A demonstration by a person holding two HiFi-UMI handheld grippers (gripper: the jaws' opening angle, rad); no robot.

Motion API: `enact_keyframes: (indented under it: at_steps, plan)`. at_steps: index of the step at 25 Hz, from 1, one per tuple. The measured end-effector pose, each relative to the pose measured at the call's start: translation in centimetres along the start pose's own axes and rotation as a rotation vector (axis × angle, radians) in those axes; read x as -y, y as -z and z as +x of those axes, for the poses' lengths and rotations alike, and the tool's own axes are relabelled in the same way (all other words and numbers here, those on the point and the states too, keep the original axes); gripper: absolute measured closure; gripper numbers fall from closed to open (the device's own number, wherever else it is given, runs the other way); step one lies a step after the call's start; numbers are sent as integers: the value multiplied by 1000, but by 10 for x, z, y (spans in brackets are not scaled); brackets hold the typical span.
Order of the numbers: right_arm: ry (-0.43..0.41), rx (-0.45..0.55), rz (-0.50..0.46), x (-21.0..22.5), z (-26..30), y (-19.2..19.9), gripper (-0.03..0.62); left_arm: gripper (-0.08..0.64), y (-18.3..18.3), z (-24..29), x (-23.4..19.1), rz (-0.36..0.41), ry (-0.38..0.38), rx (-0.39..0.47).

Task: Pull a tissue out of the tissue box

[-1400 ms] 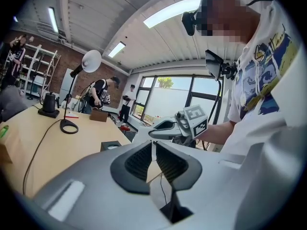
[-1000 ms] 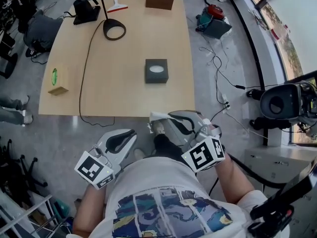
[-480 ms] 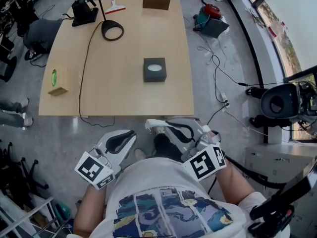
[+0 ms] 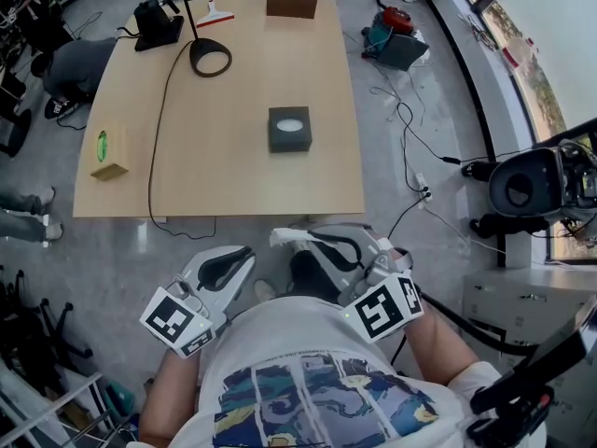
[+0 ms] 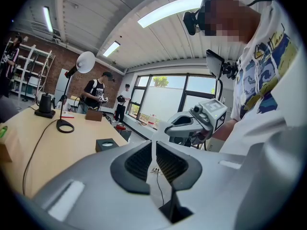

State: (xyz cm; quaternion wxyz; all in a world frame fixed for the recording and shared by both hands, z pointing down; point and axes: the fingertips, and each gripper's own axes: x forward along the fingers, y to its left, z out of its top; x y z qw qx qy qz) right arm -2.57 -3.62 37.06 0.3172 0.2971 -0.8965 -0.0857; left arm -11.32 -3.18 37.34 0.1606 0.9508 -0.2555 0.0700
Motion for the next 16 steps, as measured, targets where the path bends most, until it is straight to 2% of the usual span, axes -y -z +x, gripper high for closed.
enact_keyframes:
  at_steps: [16]
  plan:
    - [-1, 3, -9, -3, -5, -1, 589, 525, 2, -3, 6, -7, -8, -1]
